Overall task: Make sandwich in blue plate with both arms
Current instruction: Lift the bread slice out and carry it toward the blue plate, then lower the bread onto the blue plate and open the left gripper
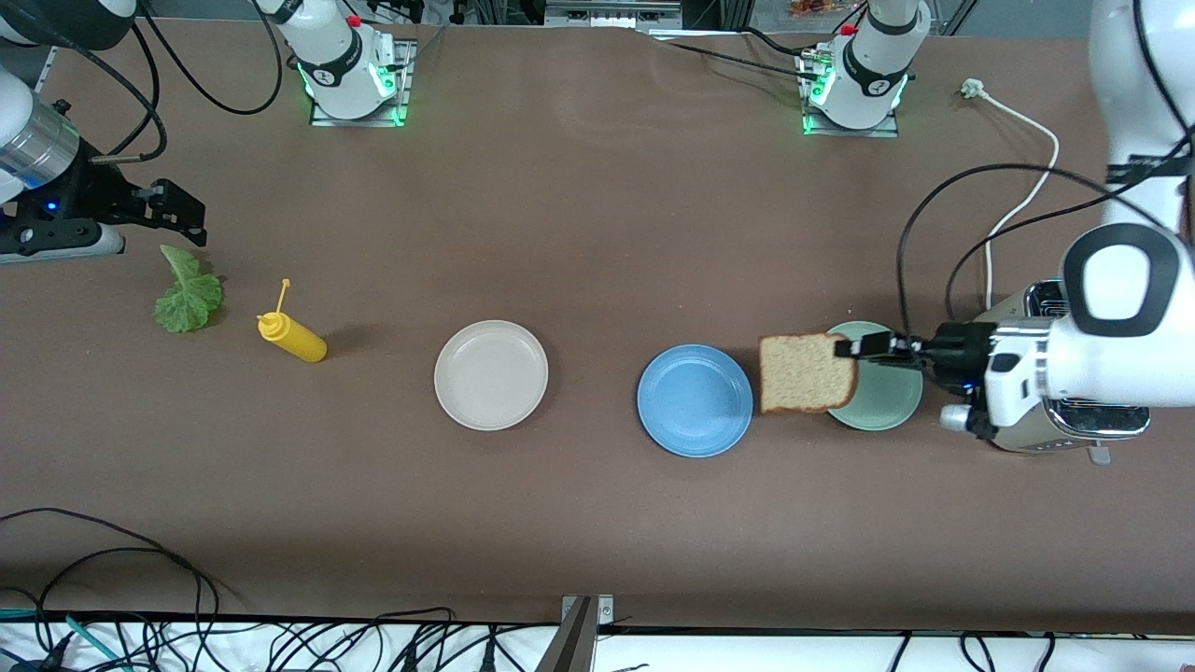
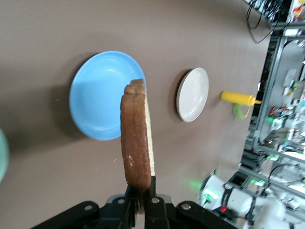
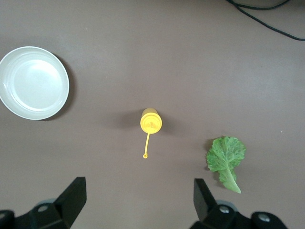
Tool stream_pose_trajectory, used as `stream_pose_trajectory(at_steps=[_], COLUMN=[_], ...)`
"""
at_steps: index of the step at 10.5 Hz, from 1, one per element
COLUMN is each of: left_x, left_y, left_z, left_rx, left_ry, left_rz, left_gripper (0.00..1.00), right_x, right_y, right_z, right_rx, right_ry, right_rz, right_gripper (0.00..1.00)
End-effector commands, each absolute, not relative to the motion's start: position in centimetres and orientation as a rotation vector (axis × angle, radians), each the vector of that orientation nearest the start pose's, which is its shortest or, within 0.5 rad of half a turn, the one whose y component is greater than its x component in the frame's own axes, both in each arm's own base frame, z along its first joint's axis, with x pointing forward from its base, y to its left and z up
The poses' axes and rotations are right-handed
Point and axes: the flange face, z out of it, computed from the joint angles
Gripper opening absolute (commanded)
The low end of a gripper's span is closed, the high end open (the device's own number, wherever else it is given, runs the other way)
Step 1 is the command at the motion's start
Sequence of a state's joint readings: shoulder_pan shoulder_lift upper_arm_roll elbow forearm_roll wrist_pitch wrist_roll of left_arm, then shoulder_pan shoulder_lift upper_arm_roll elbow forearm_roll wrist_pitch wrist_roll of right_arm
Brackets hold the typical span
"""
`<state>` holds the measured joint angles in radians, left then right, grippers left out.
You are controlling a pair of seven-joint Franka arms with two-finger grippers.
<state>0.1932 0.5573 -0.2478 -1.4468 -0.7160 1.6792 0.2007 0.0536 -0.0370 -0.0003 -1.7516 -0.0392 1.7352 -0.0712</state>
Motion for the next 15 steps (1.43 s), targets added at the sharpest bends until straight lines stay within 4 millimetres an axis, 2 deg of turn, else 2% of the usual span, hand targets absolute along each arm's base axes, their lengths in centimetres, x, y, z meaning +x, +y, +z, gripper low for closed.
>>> stream_pose_trajectory(at_steps=[1,4,5,8,11,13,15], left_x=[69.5,68.7,68.4,67.9,66.6,65.9,65.7], left_y=[-10.7,-14.5,-15.6,-16.4,-18.9,-19.0,-19.3], left_z=[35.1,30.4,29.8,26.7,24.3,23.0,22.6], left_rx=[2.197,2.187,2.199,2.199,2.242,2.223,2.221], left_ry=[0.069,0.145,0.134,0.109,0.04,0.043,0.031], left_rz=[-0.256,-0.256,-0.25,-0.262,-0.211,-0.204,-0.208], left_gripper=[0.0,0.0,0.0,0.0,0.0,0.0,0.0], right_x=[55.0,55.0,55.0,55.0,55.0,55.0,55.0], right_y=[2.5,2.5,2.5,2.5,2.5,2.5,2.4], right_z=[57.3,57.3,57.3,57.3,57.3,57.3,57.4], right_rx=[-3.153,-3.153,-3.153,-3.153,-3.153,-3.153,-3.153], right_ry=[-0.203,-0.203,-0.203,-0.203,-0.203,-0.203,-0.203], right_rz=[-0.036,-0.036,-0.036,-0.036,-0.036,-0.036,-0.038], right_gripper=[1.0,1.0,1.0,1.0,1.0,1.0,1.0])
